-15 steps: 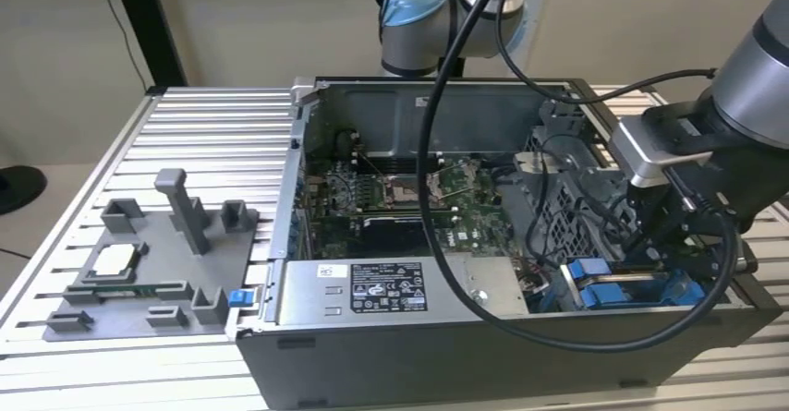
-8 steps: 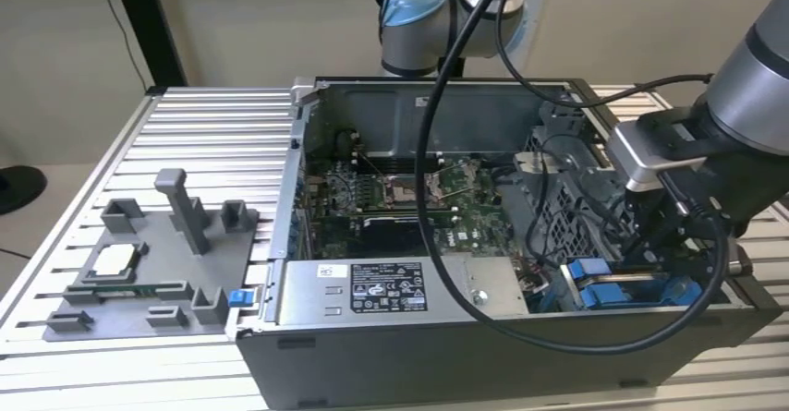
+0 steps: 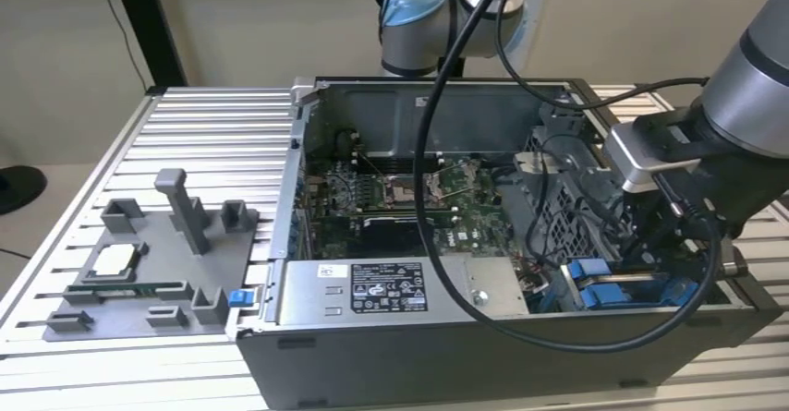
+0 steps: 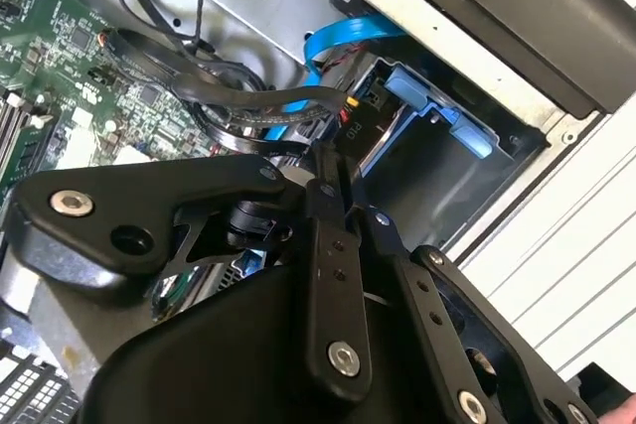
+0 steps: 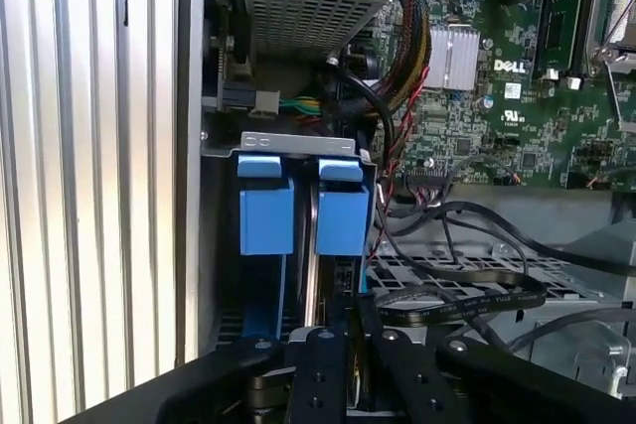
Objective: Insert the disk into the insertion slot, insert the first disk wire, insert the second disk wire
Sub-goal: 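Insert the second disk wire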
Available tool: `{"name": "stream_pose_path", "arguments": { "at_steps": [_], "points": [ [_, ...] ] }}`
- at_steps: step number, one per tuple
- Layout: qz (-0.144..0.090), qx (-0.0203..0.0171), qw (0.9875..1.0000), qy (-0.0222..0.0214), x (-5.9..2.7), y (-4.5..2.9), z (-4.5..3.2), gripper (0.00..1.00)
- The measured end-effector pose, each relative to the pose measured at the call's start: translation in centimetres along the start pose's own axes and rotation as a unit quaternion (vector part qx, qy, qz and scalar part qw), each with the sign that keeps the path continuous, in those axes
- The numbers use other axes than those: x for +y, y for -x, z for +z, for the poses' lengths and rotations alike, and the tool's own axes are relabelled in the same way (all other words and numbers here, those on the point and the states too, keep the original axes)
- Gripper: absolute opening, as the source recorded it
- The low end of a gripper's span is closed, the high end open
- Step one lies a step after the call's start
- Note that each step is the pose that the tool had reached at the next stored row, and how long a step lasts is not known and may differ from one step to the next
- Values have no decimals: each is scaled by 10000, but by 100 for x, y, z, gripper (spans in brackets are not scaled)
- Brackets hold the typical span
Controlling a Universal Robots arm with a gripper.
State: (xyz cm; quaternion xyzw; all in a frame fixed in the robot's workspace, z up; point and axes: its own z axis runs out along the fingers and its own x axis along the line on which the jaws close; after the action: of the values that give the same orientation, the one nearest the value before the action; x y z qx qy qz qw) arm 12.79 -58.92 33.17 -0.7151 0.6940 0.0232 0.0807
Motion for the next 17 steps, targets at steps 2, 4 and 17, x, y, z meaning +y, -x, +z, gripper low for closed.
{"name": "stream_pose_path", "arguments": {
  "at_steps": [2,4,17],
  "points": [
    [0,-6,10000,-1,0,0,5,0],
    [6,-9,10000,-2,-2,-1,7,100],
    [59,-1,10000,-11,-47,82,-560,100]
  ]
}}
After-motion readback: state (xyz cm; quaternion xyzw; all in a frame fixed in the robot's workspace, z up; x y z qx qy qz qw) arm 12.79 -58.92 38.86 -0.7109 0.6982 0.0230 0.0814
